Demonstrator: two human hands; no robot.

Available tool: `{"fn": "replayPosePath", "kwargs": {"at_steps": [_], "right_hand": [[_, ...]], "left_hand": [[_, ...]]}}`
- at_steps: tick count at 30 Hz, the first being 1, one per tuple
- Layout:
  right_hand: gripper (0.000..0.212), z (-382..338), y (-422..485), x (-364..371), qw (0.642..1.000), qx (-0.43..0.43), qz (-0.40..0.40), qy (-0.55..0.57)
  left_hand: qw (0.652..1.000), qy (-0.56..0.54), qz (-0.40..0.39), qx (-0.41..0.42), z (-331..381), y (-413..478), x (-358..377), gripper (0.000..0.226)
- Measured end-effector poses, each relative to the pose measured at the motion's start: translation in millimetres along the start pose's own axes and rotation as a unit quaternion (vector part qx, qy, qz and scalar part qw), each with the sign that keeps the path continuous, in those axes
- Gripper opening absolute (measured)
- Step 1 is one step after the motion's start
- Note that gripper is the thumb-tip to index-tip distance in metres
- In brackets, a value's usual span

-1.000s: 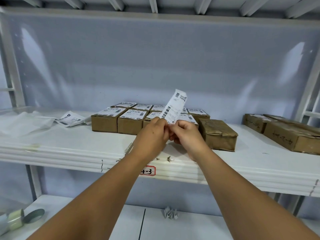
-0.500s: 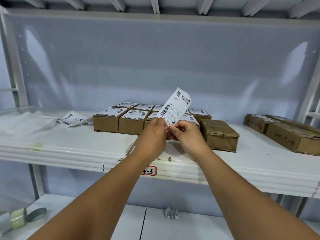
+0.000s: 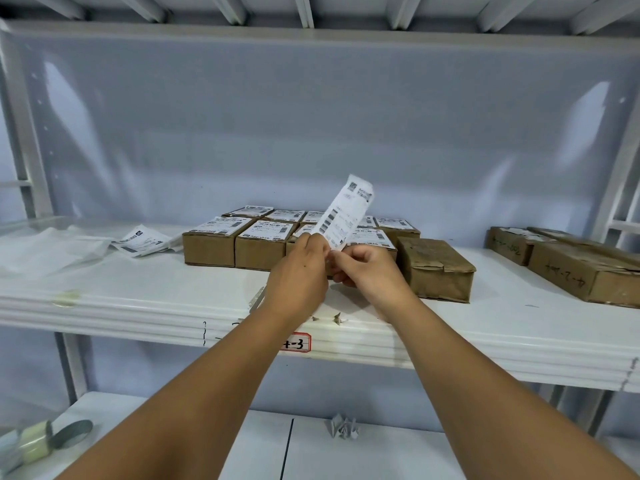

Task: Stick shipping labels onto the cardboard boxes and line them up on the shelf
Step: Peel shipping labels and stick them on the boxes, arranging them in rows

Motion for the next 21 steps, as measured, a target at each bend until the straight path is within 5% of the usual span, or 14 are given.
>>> {"fn": "replayPosePath", "kwargs": {"at_steps": [8, 21], "right_hand": [[0.023, -1.7, -2.4, 0.4, 1.0, -0.014, -0.026, -0.001], [0.023, -2.8, -1.2, 0.3, 1.0, -0.013, -0.017, 0.019]], "left_hand": [[0.998, 0.016, -0.056, -0.02, 1.1, 1.7, 1.0, 0.013], [0.999, 0.041, -0.015, -0.011, 4.6, 0.0, -0.1, 0.02]]}}
Point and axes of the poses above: each hand's wrist, its own y-axis towards the middle knuckle, its own x-axis out of the palm, z = x × y, the point moved 2 cm from there along y, towards the middle knuckle, and after that the axes turned 1 degree about x, right-handed, at the moved point
